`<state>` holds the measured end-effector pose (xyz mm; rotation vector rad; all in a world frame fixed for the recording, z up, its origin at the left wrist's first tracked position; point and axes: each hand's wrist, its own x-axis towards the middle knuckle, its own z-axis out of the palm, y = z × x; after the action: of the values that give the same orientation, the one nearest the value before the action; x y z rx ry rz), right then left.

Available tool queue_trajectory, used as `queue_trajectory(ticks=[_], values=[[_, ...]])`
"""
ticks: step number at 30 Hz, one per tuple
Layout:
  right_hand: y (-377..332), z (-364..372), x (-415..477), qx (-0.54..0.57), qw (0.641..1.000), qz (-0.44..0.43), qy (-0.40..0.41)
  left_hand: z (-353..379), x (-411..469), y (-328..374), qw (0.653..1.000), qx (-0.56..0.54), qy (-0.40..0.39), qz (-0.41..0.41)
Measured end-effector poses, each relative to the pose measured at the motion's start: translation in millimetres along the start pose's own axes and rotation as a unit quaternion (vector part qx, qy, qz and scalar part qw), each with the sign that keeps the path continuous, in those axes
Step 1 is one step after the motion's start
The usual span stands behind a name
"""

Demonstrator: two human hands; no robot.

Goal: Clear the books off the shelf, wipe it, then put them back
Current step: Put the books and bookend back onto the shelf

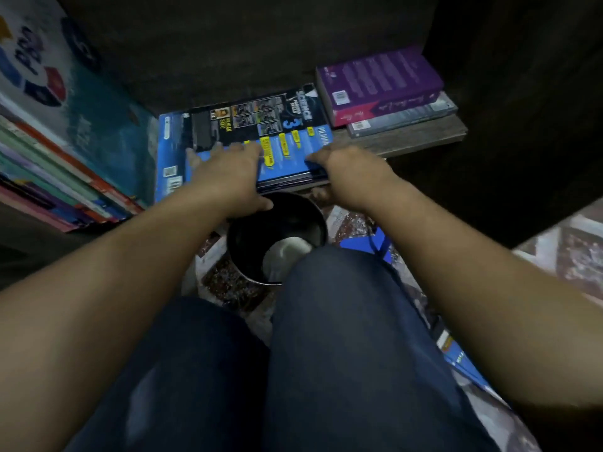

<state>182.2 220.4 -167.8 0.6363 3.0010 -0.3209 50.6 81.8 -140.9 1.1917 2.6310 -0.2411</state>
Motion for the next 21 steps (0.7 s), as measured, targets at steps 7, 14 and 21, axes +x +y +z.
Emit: queue_trajectory(ticks=[7,14,21], values=[[97.6,32.6,-165.5,0.089,0.977,0.192,-0.007,11.6,-45.6,152.2,0.955,-0.068,0.039,0.286],[183.8,101.8,-289.2,0.175,0.912,0.358,-0.099,79.3,-65.4,294.3,0.895,0.06,-0.117,0.426],[211.5,194.9,-327.0,0.165,0.879,0.42,-0.15,127.7,-60.0,362.5,0.869,0.161,-0.168,0.436]])
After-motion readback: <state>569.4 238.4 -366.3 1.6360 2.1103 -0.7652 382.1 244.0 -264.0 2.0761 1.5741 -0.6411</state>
